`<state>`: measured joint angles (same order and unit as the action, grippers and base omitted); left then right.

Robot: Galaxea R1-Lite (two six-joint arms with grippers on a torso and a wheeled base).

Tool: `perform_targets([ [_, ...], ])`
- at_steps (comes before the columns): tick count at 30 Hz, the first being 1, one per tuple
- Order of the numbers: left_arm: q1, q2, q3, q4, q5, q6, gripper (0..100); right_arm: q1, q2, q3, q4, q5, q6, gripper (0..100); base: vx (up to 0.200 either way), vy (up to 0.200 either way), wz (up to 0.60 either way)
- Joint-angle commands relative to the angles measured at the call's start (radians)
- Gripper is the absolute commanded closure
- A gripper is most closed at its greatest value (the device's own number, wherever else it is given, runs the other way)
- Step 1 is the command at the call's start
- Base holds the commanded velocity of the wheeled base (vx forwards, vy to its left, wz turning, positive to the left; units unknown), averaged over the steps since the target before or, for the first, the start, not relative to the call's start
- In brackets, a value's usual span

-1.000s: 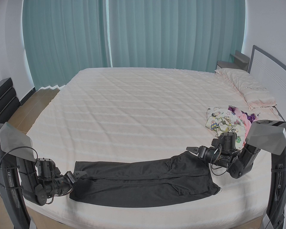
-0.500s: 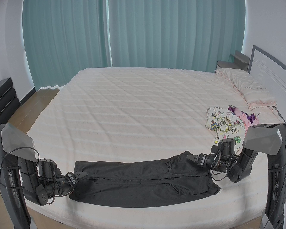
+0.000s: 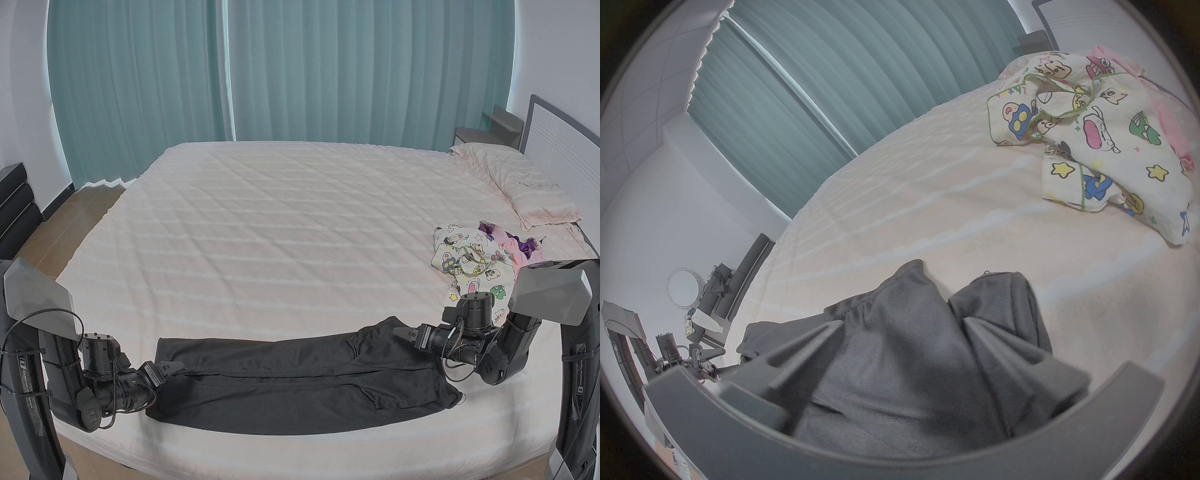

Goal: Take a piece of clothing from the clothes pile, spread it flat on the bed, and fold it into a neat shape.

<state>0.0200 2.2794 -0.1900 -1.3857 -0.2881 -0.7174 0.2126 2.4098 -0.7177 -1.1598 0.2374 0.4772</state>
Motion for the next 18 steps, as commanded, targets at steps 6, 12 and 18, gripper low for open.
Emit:
perform_targets([
  [6, 0.000, 0.002, 0.000, -0.001, 0.000, 0.000, 0, -0.009, -0.035, 0.049, 0.012, -0.009, -0.002, 100, 0.000, 0.000, 0.00],
  [12, 0.000, 0.002, 0.000, -0.001, 0.000, 0.000, 0, -0.024, -0.074, 0.081, 0.023, -0.010, -0.008, 100, 0.000, 0.000, 0.00],
  [18, 0.001, 0.002, 0.000, -0.001, 0.001, 0.000, 0, -0.024, -0.132, 0.099, 0.111, -0.010, -0.017, 100, 0.000, 0.000, 0.00],
])
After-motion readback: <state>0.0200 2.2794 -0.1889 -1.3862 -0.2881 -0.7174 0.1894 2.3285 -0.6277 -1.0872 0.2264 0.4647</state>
